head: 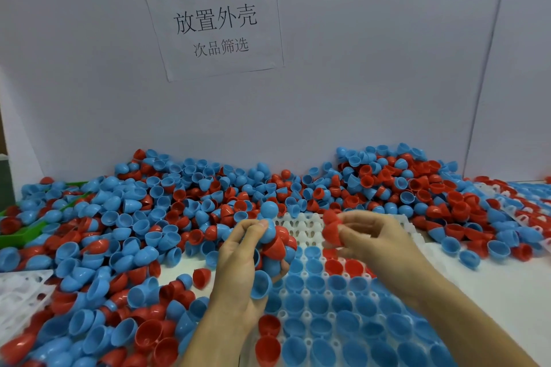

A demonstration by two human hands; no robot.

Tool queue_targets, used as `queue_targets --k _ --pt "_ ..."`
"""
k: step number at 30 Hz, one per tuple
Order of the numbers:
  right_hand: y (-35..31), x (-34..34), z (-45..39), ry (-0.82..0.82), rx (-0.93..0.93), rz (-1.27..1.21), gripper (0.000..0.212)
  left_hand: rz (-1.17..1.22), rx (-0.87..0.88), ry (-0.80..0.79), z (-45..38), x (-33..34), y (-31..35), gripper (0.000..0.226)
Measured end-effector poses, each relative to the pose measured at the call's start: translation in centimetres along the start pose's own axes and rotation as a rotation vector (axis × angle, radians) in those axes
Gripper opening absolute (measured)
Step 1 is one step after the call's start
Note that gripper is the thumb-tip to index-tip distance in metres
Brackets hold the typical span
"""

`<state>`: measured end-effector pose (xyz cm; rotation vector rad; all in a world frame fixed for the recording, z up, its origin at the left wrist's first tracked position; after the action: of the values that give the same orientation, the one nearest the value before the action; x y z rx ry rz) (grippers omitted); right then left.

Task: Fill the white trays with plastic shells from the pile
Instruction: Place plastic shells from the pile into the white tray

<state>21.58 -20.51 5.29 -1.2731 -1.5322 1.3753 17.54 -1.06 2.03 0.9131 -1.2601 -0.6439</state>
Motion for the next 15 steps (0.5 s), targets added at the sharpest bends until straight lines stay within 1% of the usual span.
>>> queue_targets --k 2,4,6,10,12,15 --pt "-1.5 -3.2 -0.8 0.092 -0.059 0.154 0.009 0.007 0.0 -0.005 0.0 0.1 0.0 0.015" --pt "-2.6 -6.3 -1.4 0.18 -0.133 0.411 0.014 0.011 -0.003 -0.006 0.0 0.1 -0.1 0.014" --pt "-2.4 -9.0 -1.5 0.233 -0.165 0.617 0.018 0.01 -0.004 -0.011 -0.1 0.0 -0.1 0.013" --pt "1.0 -14.0 -0.9 0.294 -0.059 0.872 0.008 -0.015 0.003 -0.017 -0.2 0.0 -0.1 0.018" --pt "2.1 -16.0 -0.4 0.322 0.0 0.97 0.012 -0.03 0.015 -0.021 -0.1 0.2 -0.1 0.017" --pt "3.2 -16.6 -0.1 0.277 0.071 1.036 0.014 -0.035 0.012 -0.021 0.1 0.3 -0.3 0.019"
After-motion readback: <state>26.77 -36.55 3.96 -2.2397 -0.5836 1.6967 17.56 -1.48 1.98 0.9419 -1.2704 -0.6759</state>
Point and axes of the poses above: each hand's wrist, its own z-axis away from the middle knuckle, its own x-axis out of the palm, y = z × x, the point moved 9 cm from there along -z, towards the middle knuckle, and after that the axes turned 2 degrees about -x, right-handed, at the moved point
